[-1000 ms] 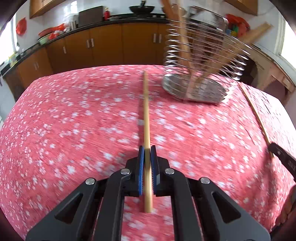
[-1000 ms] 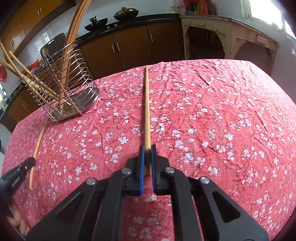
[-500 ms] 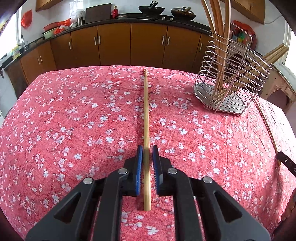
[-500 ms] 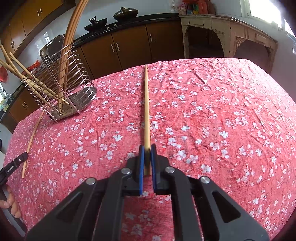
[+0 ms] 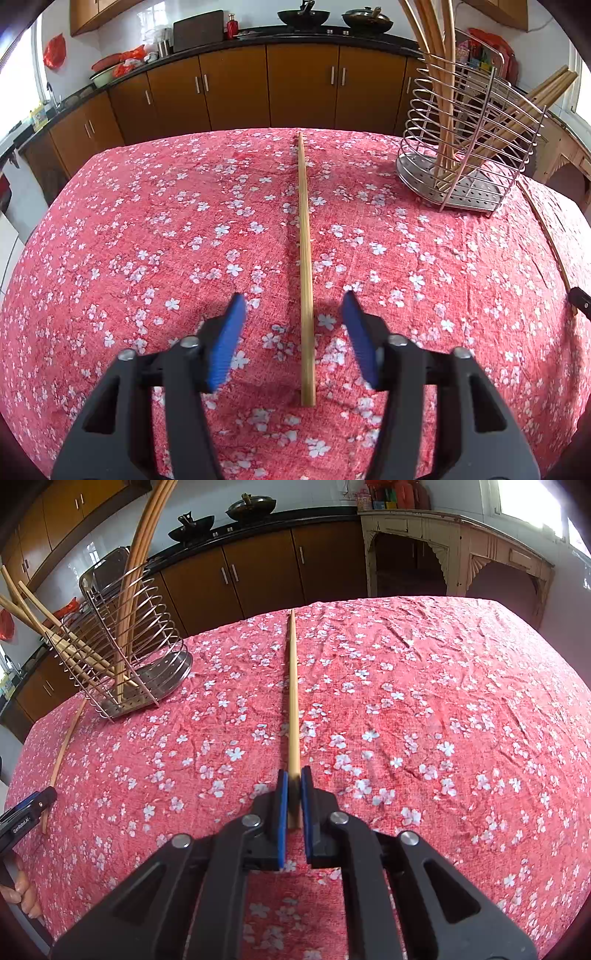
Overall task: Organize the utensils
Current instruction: 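Close the right tool on a chopstick while the left tool grasps the last one, then lift both chopsticks upright and carry them over the wire basket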
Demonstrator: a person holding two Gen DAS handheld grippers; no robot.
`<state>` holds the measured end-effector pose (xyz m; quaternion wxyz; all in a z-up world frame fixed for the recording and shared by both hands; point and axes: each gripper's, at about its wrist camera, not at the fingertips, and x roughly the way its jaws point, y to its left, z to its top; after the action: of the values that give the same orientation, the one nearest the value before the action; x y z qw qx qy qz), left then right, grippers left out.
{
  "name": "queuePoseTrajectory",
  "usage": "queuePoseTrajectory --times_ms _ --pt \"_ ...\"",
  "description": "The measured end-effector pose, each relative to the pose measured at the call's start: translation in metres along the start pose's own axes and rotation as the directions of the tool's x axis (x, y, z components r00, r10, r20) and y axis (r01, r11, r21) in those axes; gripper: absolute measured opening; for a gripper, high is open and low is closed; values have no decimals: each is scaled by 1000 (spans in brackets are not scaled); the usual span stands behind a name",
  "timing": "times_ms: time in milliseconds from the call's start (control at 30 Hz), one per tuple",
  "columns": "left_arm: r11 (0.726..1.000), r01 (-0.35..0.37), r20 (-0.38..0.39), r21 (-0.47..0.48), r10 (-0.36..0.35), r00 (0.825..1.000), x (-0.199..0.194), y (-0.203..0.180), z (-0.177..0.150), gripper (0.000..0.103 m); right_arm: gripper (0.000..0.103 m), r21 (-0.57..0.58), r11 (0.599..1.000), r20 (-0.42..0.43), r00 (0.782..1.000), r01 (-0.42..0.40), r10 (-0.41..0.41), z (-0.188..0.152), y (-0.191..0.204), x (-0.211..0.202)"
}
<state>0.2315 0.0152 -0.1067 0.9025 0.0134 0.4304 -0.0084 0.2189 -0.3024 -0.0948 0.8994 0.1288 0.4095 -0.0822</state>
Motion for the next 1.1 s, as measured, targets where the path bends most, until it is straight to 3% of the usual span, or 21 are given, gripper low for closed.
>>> queuePoseTrajectory --times_ms 133,267,500,733,867,1100 --pt "1000 14 5 21 -14 1000 -5 -4 -3 31 8 -2 1000 0 1000 3 -3 0 1 0" --pt "999 34 7 9 -34 999 -9 -7 -5 7 8 -1 1000 -1 1000 -2 2 0 1 0" --pt "994 106 -8 -10 -106 994 -23 0 -13 7 8 -5 1000 12 1000 -21 21 -9 -2 -11" --pt "987 162 104 21 -163 981 -66 13 -13 7 8 -95 995 172 985 15 1 -11 2 -61" --pt "980 195 209 32 -197 958 -101 21 -6 7 8 -116 993 298 954 18 18 0 1 -103" --pt "976 216 392 29 -210 896 -156 25 19 7 8 -127 991 437 895 -35 87 25 3 -157"
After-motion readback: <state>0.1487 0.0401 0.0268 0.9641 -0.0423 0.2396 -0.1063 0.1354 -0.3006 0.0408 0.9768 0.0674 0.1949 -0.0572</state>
